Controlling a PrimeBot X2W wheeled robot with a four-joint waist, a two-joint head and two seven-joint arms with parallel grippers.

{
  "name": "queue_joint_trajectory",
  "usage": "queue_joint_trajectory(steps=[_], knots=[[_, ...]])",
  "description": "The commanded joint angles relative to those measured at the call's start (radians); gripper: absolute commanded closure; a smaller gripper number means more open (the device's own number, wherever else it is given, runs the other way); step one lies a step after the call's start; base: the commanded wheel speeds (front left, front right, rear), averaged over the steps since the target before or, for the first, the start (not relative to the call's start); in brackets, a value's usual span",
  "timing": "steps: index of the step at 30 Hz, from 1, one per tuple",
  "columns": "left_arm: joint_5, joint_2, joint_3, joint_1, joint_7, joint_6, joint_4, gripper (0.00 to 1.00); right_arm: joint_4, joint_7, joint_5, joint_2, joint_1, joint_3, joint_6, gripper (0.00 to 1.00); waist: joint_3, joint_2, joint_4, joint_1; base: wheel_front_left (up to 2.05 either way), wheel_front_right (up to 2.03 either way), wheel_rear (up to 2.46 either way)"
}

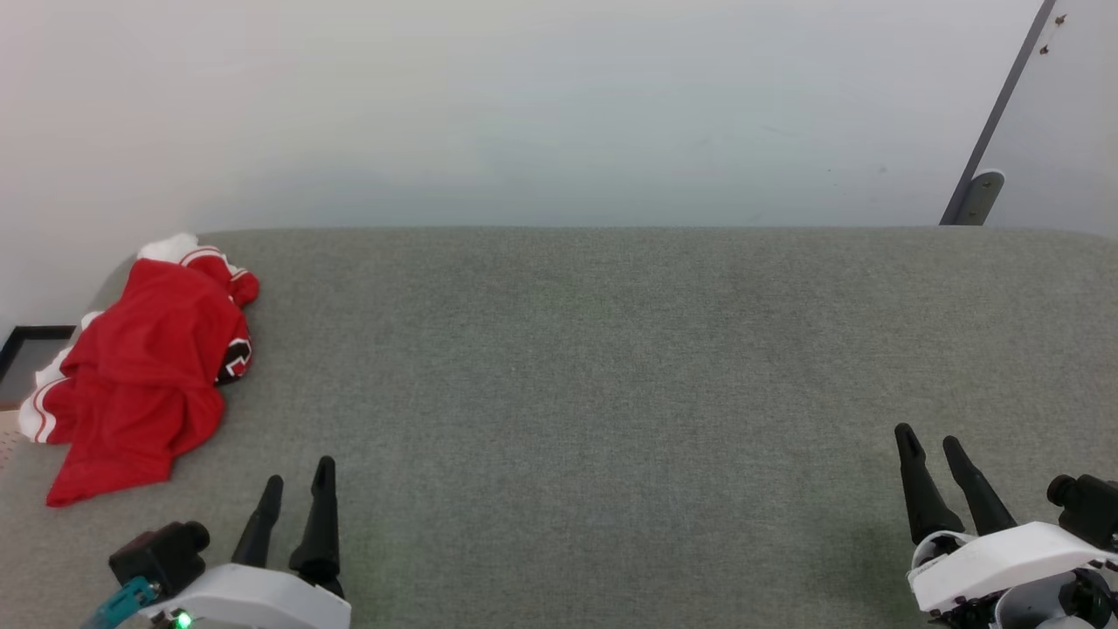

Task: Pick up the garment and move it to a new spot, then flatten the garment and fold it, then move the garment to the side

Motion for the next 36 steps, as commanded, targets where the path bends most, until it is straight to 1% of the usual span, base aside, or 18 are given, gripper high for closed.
queue_joint_trajectory(steps=[1,15,36], knots=[[0.032,0.007,0.003,0.003,-0.009,-0.006,-0.004,0.00,-0.012,-0.008,-0.032,-0.008,0.003,-0.001,-0.001,0.00,-0.001,0.0000,0.000,0.0000,0.00,0.00,0.00],[0.176,0.016,0.014,0.012,-0.041,-0.019,-0.010,0.00,-0.037,-0.022,-0.156,-0.010,0.019,-0.018,-0.001,0.00,-0.001,0.0000,0.004,0.0000,0.00,0.00,0.00],[0.339,0.018,0.023,0.024,-0.083,-0.031,-0.012,0.00,-0.061,-0.044,-0.298,-0.013,0.034,-0.017,-0.001,0.00,-0.002,0.0000,0.007,0.0000,0.00,0.00,0.00]])
